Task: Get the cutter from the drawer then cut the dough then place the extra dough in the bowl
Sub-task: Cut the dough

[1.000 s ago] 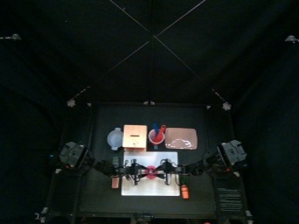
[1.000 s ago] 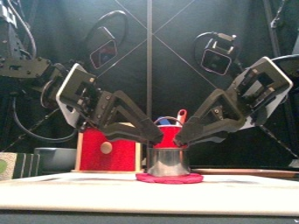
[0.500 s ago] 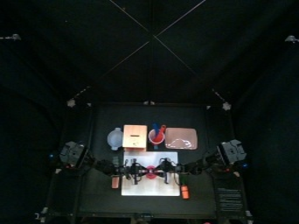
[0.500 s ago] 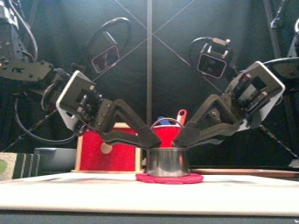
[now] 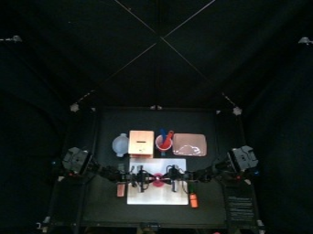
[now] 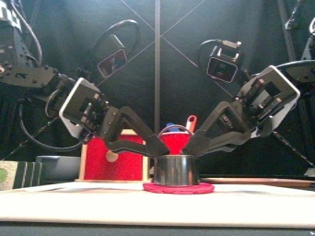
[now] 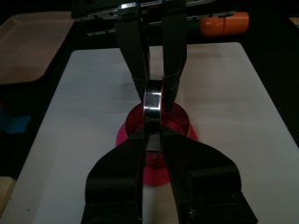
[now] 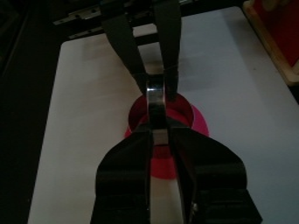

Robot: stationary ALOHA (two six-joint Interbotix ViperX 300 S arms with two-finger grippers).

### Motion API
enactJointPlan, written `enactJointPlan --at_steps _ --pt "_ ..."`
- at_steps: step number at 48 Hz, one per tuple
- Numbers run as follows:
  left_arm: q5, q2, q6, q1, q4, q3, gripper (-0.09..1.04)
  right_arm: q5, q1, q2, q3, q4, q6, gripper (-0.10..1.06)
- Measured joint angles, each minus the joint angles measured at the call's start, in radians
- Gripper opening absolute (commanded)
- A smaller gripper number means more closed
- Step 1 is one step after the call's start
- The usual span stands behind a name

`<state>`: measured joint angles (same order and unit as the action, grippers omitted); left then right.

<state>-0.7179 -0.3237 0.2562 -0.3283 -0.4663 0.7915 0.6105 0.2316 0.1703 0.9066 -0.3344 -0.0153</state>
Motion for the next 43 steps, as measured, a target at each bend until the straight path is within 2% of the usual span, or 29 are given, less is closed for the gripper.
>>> enactJointPlan --at_steps 43 --pt "0.163 -0.012 0.002 0.003 -0.028 -0.058 0.59 -0.268 -0.003 -0.005 -0.043 -0.018 0.002 0.46"
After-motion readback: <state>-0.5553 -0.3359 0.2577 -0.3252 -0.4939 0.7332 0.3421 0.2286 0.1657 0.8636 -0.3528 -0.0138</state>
